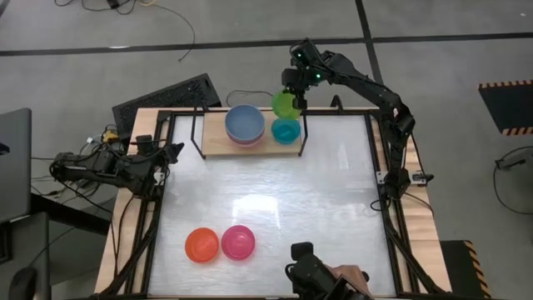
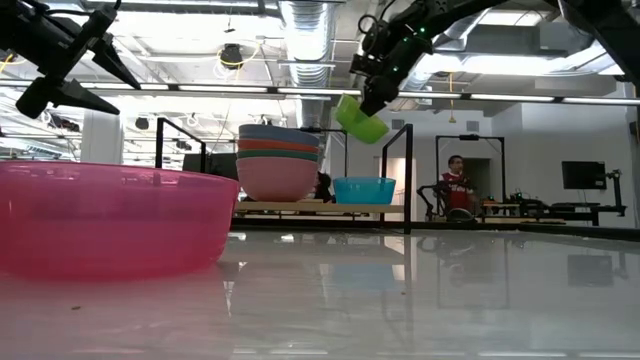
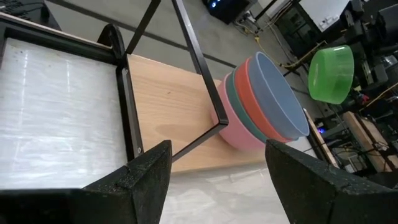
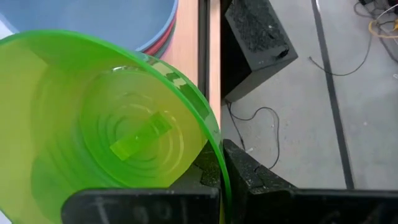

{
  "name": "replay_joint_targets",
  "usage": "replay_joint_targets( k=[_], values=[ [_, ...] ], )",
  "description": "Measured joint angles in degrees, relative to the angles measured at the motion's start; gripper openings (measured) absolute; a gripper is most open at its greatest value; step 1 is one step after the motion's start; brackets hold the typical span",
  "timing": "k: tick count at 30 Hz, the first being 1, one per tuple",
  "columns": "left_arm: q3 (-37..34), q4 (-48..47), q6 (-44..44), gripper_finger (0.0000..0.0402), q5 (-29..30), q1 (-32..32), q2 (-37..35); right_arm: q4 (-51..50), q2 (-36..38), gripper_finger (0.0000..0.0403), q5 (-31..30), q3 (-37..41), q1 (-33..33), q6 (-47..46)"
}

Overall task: Place and stack bowls onto a shelf
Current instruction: Stack the green bowl on top of the light blue bowl on the shelf

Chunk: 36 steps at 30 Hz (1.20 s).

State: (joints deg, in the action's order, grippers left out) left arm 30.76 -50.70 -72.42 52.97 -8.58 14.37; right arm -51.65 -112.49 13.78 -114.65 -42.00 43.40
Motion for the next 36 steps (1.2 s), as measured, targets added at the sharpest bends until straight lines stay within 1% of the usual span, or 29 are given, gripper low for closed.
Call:
replay_joint_targets(
  k=[4,7,9,15,20,36],
  values=[
    [0.0,0.0,0.1,0.0245,0.0,0.0,0.0,-1.5,-0.1,0.0022,0.3,0.0,0.0,0.0],
    [0.0,0.0,0.2,0.0245,0.0,0.0,0.0,-2.5,-0.2,0.0022,2.6,0.1,0.1,-0.2],
    [0.0,-0.1,0.2,0.0245,0.1,0.0,0.0,-1.5,-0.2,0.0022,4.0,0.7,0.7,-0.2],
    [0.0,-1.5,-0.3,0.0245,0.2,0.0,0.0,0.7,-0.2,0.0022,4.7,2.4,3.2,0.6],
    [0.0,-1.5,-0.3,0.0245,0.2,0.0,0.0,0.7,-0.3,0.0022,4.7,2.6,2.9,0.7],
    [0.0,-1.5,-1.1,0.0245,0.2,0.0,0.0,-0.4,-0.3,0.0022,9.7,2.6,2.8,0.6]
  ],
)
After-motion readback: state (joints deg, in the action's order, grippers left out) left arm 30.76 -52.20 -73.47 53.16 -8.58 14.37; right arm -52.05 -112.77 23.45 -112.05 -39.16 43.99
